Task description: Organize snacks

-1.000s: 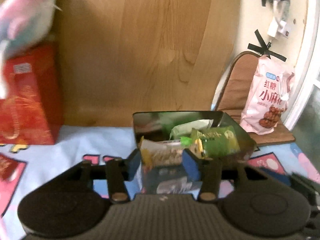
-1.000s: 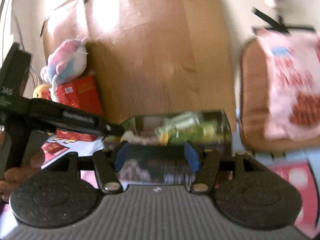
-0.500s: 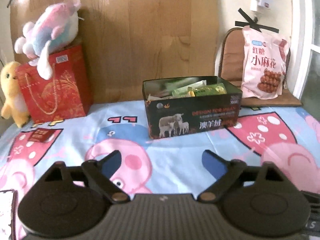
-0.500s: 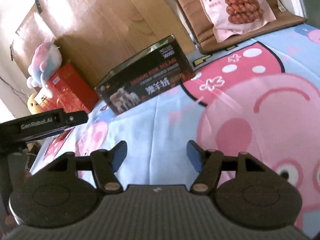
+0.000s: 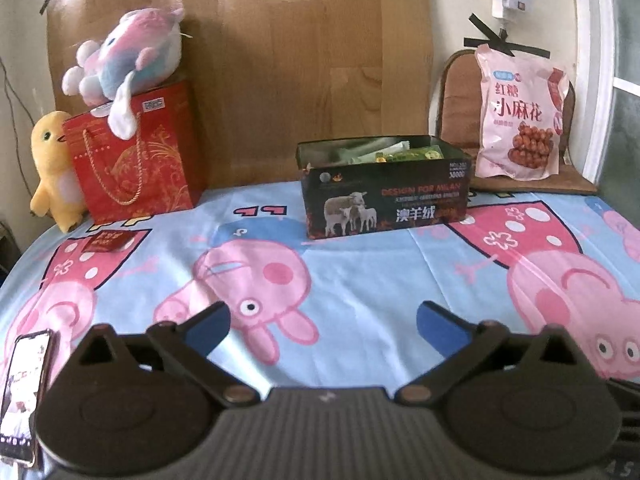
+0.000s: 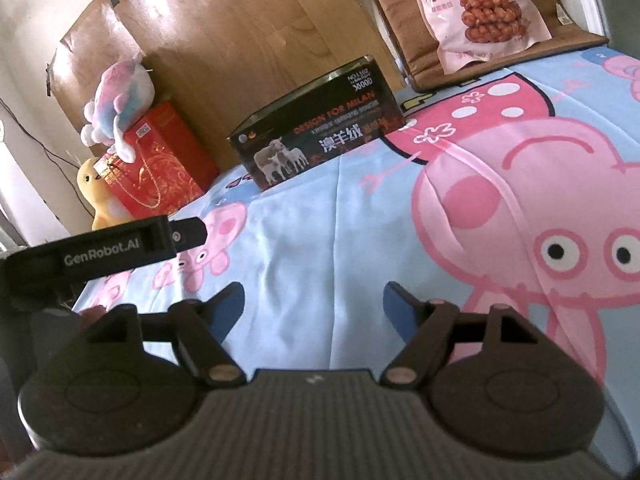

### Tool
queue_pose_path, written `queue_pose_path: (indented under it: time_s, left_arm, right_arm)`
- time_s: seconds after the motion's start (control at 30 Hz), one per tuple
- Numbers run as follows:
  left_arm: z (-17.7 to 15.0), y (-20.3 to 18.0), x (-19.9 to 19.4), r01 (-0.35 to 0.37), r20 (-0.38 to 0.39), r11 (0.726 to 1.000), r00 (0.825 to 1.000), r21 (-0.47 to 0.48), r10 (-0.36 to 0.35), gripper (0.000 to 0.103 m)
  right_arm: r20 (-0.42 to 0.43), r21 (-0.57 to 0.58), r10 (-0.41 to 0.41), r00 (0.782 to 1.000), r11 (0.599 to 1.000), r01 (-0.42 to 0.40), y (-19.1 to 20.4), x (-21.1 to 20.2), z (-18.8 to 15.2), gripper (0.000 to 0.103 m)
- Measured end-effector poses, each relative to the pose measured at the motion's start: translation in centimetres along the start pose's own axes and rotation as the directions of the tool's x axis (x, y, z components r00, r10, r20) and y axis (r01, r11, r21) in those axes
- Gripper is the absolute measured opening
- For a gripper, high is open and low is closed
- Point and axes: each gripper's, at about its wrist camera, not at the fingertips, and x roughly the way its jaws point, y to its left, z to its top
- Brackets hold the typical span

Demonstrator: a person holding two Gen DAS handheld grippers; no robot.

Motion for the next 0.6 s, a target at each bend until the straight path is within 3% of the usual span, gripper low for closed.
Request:
queue_pose_path:
  time_s: [0.4, 0.6]
  left_arm:
    - [-0.42, 0.98, -0.21, 0.011, -0.021, 0.999, 1.0, -0.041, -0.012, 0.103]
    - [-0.55, 0.9, 0.26, -0.017, -0.031, 0.999, 0.999, -0.047, 0.016, 0.103]
  right_arm:
    - [0.016, -0.003, -0.019, 1.0, 1.0, 0.019, 0.5, -0.59, -0.48, 0.083]
    - [0.009, 0.001, -0.022, 1.0, 1.0, 0.022, 0.35, -0.49, -0.62, 0.083]
